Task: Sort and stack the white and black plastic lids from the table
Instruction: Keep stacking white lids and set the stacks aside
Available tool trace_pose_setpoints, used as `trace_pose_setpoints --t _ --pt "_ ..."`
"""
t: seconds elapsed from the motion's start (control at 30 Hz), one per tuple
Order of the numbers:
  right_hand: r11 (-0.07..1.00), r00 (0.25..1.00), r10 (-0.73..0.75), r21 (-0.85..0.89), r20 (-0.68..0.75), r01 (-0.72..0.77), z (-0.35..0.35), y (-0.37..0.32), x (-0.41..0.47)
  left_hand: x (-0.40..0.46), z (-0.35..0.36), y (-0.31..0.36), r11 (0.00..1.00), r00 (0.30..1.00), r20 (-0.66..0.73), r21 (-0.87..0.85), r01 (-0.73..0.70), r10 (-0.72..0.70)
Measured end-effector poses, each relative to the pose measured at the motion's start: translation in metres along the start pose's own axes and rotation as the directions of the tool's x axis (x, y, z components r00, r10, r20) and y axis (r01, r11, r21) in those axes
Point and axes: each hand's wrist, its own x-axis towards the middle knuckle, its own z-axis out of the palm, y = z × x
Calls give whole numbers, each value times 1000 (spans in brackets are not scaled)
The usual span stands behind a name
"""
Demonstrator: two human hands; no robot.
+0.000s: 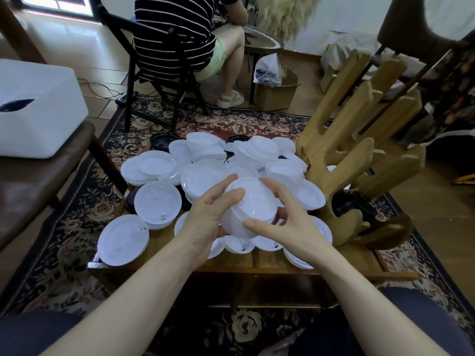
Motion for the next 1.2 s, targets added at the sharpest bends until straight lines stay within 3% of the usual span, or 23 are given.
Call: trace_pose_setpoints --t 0.17,0.3,0.43,0.5,0.57,0.73,0.87,1.03,1.13,1.2 --pt "994 998 46 -99 -31 -48 8 6 -2 1 -1 -7 999 1000 -11 17 27 -27" --pt "993 998 53 -111 37 -49 -5 1 3 2 -6 -5 999 998 52 25 24 -25" --pt "979 972 15 -194 -235 -62 -38 2 25 4 -7 -1 1000 998 63 5 -6 6" --pt "911 947 -45 -401 -318 -91 -53 12 40 6 -8 1 1000 999 46 -20 -3 4" --pt "820 951 -50 -555 -306 -136 -60 26 53 6 -9 3 999 1000 27 -46 9 -7" --pt "696 938 -76 -692 -337 -192 -57 43 67 5 -13 5 999 1000 6 -44 30 -30" --pt "708 919 -146 -687 -367 -162 -53 43 65 5 -11 4 999 999 9 -19 49 -48" --pt "862 857 -159 -492 -490 -121 -57 25 54 4 -10 4 997 997 14 -1 73 -73" --pt "941 795 -209 -337 -570 6 -57 3 38 5 -9 4 996 996 9 -7 92 -92" --pt "958 794 -251 -261 -554 120 -53 -8 26 4 -9 4 995 995 5 -18 96 -96"
